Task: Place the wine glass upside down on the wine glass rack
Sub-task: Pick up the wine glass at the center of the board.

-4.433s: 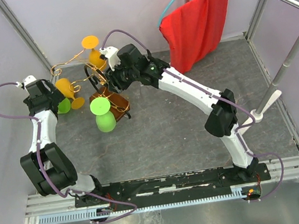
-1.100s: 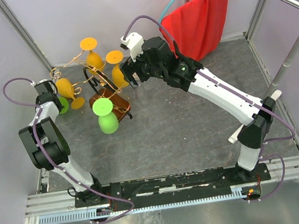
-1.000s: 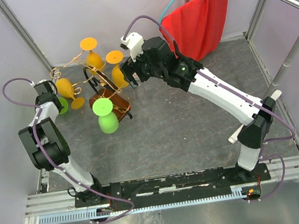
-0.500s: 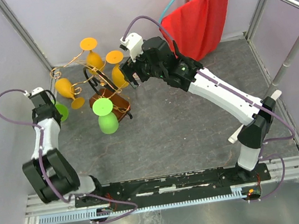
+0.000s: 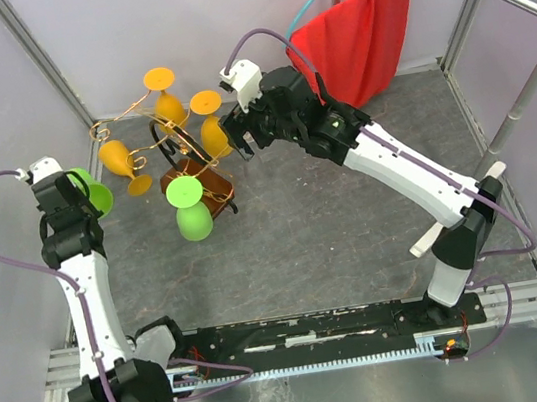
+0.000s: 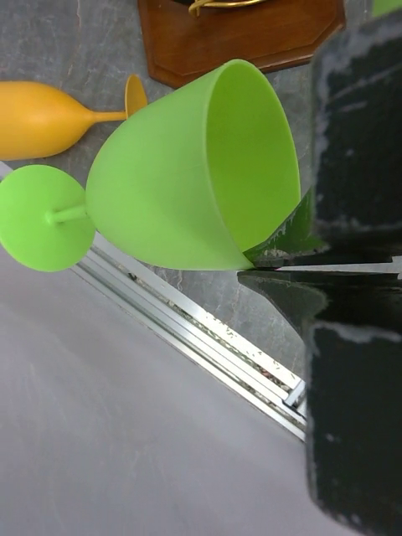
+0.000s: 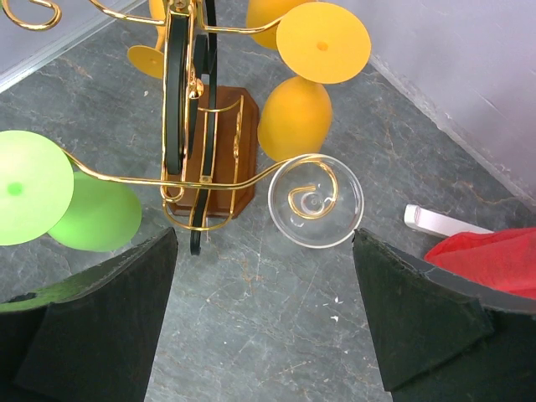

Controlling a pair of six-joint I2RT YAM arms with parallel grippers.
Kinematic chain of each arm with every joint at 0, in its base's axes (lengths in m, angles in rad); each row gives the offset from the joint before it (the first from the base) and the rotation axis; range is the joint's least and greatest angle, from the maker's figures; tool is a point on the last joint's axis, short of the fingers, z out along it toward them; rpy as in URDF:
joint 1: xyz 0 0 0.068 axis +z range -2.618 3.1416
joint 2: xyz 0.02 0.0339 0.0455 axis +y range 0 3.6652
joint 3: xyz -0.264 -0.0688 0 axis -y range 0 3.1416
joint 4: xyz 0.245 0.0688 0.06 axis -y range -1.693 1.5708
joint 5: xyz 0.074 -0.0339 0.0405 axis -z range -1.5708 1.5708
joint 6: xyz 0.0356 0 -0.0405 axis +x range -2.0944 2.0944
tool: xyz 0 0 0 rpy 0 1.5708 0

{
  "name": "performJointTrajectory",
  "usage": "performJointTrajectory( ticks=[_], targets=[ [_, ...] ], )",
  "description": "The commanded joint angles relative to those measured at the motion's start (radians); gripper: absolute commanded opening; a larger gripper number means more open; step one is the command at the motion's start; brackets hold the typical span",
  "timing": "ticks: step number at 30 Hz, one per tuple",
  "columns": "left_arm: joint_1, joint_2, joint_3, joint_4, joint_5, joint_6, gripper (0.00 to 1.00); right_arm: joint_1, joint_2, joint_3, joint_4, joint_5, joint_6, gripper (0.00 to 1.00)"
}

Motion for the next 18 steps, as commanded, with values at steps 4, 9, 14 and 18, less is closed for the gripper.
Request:
performJointTrajectory(
  ticks=[4,9,14,18],
  targets=[
    [-0.004,-0.074,0.190,-0.110,0.023,-0.056,0.03,-0.004,-0.073,-0.001,0.012,-0.012,0.000,0.93],
    [-0.005,-0.082,0.315,-0.107,0.040,-0.049,0.03,-0.003,-0.085,-0.010,0.003,-0.015,0.000,0.93],
    [-0.005,-0.107,0.387,0.003,0.158,-0.049,0.03,-0.004,-0.101,-0.029,0.008,-0.013,-0.001,0.93],
    [-0.005,-0.142,0.337,0.210,0.305,-0.033,0.03,-0.009,-0.104,-0.008,0.008,-0.054,0.063,0.94]
  ],
)
